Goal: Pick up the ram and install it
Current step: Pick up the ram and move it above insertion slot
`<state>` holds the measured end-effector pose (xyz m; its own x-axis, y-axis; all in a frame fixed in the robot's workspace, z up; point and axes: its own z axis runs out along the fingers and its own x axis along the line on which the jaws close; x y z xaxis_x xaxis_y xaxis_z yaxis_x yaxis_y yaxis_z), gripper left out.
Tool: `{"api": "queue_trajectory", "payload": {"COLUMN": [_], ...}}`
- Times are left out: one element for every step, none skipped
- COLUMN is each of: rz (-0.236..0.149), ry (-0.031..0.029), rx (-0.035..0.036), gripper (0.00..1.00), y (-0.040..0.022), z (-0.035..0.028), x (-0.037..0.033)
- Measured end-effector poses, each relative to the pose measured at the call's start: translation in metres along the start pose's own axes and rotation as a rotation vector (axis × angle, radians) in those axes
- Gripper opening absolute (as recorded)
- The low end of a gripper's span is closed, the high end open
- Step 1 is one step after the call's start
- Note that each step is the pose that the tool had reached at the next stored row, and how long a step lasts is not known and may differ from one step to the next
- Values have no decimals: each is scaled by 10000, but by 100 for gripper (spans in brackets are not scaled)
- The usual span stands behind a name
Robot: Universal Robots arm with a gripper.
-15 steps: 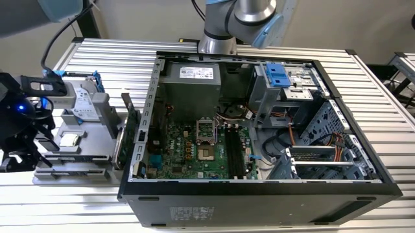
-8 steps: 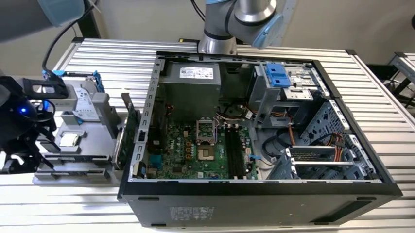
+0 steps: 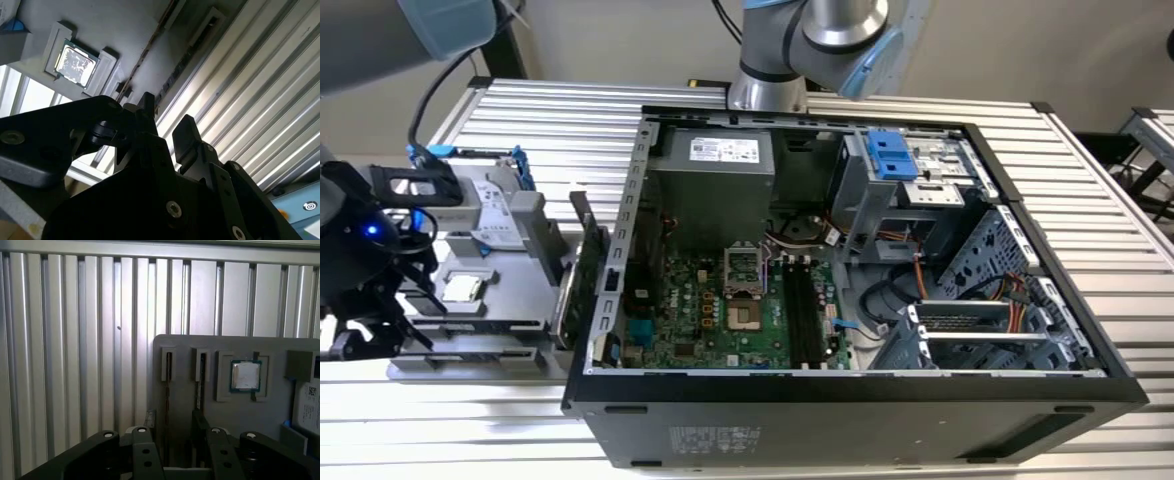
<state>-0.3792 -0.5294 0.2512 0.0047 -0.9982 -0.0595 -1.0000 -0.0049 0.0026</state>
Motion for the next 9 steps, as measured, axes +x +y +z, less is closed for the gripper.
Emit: {"api": "queue_trajectory", "payload": {"rz": [0,-1,-1,-1,-1,-2,-2,-3,-4], "ry": [0,0,0,1,0,0,1,1,0], "rx": [0,0,0,-1,0,0,0,-1,-1], "gripper": [100,100,100,100,100,100,100,100,100], "y": [-1,-2,-2,-3,-3,-3,-3,-3,-3], "z": [8,18,26,34,44,53,62,72,82], "x": [1,1,2,2,3,3,4,4,5]}}
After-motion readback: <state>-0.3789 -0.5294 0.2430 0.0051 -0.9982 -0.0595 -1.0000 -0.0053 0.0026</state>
